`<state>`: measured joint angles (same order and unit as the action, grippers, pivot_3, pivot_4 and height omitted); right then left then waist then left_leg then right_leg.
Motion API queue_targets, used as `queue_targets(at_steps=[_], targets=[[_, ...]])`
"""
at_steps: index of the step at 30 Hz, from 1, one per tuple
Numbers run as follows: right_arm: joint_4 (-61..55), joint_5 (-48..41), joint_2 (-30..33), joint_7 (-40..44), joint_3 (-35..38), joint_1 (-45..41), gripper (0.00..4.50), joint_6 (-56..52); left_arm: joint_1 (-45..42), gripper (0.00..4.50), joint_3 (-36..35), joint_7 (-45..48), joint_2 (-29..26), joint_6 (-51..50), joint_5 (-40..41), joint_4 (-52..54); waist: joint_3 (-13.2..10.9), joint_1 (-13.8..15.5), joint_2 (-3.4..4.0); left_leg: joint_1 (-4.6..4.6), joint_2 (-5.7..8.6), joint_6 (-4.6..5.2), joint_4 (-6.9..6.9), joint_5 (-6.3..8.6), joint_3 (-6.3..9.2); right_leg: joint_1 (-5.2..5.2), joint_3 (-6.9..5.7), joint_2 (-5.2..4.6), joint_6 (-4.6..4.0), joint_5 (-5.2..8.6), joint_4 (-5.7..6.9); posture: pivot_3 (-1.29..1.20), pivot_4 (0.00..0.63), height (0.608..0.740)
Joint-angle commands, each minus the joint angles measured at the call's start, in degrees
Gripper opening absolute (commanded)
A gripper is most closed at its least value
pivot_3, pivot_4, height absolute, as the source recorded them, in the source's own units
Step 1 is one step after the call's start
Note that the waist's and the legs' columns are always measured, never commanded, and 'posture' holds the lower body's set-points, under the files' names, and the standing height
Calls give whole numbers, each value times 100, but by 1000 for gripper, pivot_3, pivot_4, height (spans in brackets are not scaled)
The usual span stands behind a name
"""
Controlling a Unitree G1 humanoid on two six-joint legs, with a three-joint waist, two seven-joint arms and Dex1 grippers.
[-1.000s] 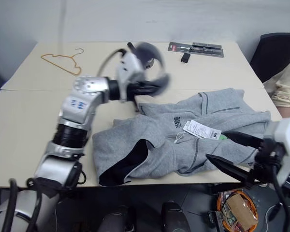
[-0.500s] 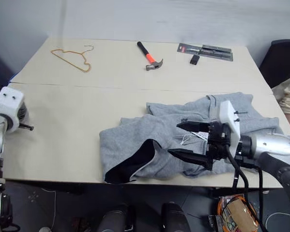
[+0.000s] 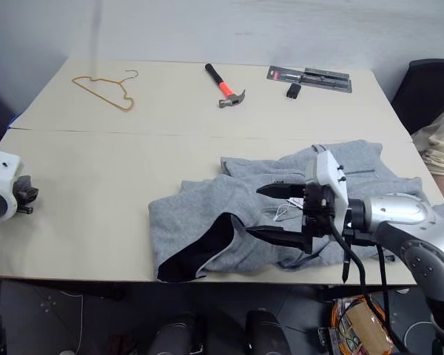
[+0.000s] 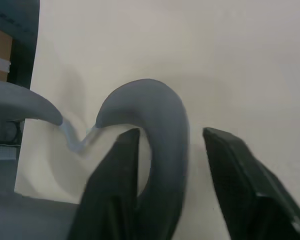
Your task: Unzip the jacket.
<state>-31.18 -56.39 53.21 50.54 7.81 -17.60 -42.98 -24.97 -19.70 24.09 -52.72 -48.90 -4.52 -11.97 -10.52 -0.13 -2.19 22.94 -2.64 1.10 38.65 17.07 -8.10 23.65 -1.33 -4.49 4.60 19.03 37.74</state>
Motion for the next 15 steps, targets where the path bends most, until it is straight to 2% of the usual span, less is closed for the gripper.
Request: queue_targets(at_steps=[1, 4, 6, 10, 12, 15], targets=[[-78, 20, 169, 47, 430, 111, 4500, 12, -394, 3445, -304, 54, -457, -108, 147, 65, 0, -1, 0, 1, 1, 0, 0, 0, -1, 1, 0, 0, 0, 0, 1, 0, 150, 740], [-56, 95, 309, 77, 709, 303, 4500, -9, -865, 4402, -471, 282, -614, -477, 531, 67, 0, 0, 0, 2, 2, 0, 0, 0, -3, 1, 1, -1, 0, 0, 1, 0, 150, 740], [116, 340, 615, 235, 1322, 734, 4500, -7, -1603, 4402, -382, 1234, -889, -1036, 1385, 483, -1, 56, -2, 7, 3, 0, 1, 0, -1, 2, -3, -1, 0, 0, 2, 0, 150, 740], [408, 822, 1033, 613, 2145, 1434, 4500, 86, -2220, 4402, 162, 2613, -1110, -1642, 2703, 1528, 0, 117, -8, 23, 6, 8, 28, 12, 6, -6, -16, 0, 3, -2, 4, 0, 150, 740], [724, 1816, 1369, 1036, 2456, 2158, 4500, 634, -2138, 4402, 914, 3394, -962, -1380, 3276, 2563, 11, 132, 14, 12, 9, 14, 30, 18, -5, -14, -4, -1, 5, -3, 3, 0, 150, 740], [1085, 2897, 1630, 1461, 2662, 2941, 4500, 1494, -2016, 4402, 1520, 4112, -800, -1244, 3935, 3449, 15, 144, 32, -2, 18, 19, 31, 24, -15, -26, 7, -1, 6, -2, -21, 0, 150, 740]])
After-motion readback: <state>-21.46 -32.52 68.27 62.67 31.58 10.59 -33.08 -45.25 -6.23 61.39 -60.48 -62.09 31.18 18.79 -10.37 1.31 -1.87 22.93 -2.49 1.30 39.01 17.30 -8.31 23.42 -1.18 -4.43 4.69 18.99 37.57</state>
